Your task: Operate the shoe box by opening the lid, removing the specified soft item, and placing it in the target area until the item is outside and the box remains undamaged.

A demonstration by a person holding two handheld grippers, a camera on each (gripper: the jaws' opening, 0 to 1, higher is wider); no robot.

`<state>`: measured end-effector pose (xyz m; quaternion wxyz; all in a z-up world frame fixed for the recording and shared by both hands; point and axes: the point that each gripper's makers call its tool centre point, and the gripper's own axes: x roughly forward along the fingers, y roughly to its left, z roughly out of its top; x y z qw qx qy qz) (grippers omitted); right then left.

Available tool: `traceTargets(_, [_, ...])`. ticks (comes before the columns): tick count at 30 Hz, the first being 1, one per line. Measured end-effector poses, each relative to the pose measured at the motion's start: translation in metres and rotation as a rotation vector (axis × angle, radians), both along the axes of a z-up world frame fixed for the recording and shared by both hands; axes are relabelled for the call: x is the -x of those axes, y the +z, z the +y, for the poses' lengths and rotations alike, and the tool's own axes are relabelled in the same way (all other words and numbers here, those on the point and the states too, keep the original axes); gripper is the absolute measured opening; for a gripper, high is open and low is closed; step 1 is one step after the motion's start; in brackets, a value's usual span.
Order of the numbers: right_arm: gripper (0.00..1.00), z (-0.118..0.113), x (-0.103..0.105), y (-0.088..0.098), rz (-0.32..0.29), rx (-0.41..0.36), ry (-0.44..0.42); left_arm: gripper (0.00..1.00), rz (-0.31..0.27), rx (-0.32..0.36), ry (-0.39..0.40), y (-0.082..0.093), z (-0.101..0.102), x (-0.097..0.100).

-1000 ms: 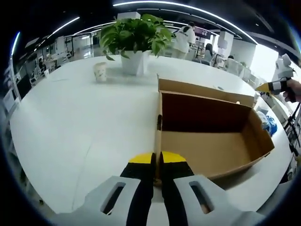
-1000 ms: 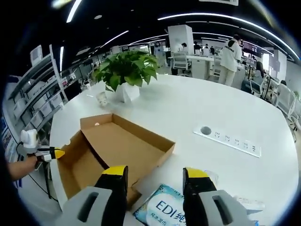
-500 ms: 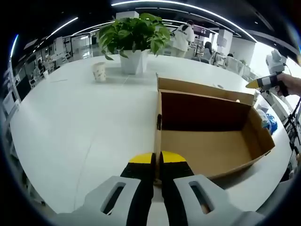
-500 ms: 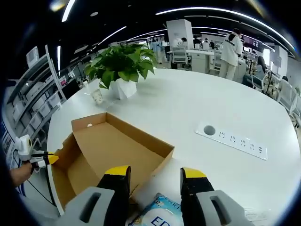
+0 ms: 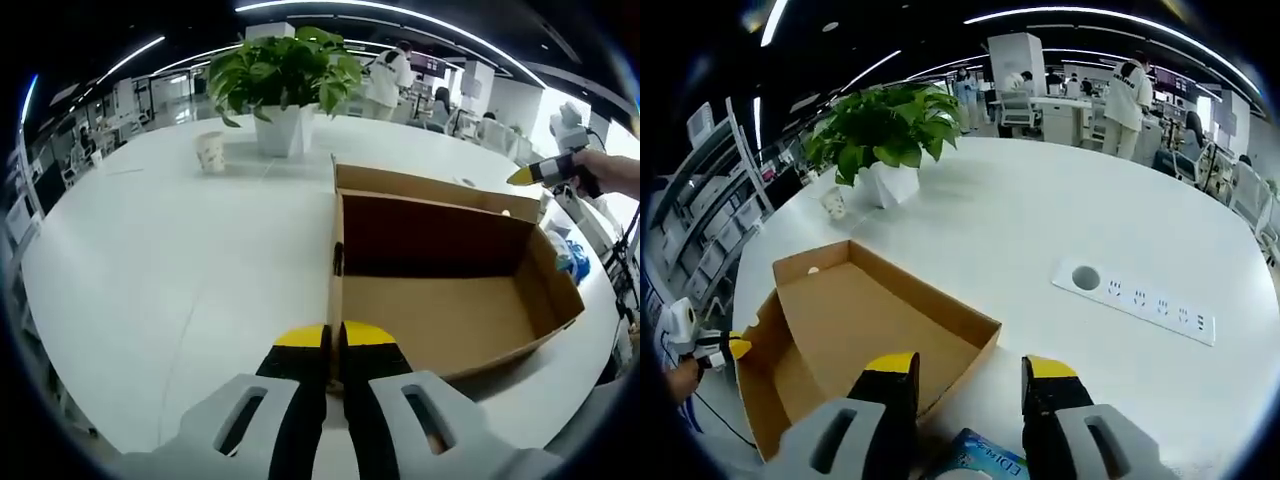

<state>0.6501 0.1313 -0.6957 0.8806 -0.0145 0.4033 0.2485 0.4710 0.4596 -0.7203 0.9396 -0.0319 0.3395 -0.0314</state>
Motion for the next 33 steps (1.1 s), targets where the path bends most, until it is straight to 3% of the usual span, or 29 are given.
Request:
traceTargets(10, [0.36,0.004,-0.013,-0.010,0.030,0.012,-0.004,0.02,0.005,-0.002,0.000,-0.001,0.000,0.000])
traceTargets(26, [0.27,0.006,-0.027,-0.033,0.136,-0.008,-0.091,0.02,0.008,-0.007,0.005,-0.004,0.002,0.001])
traceTargets(33, [0.20,0.007,-0.026,-0.041,0.211,-0.046,-0.157,0.02,0.010,-0.008,0.007,-0.004,0.002,0.001])
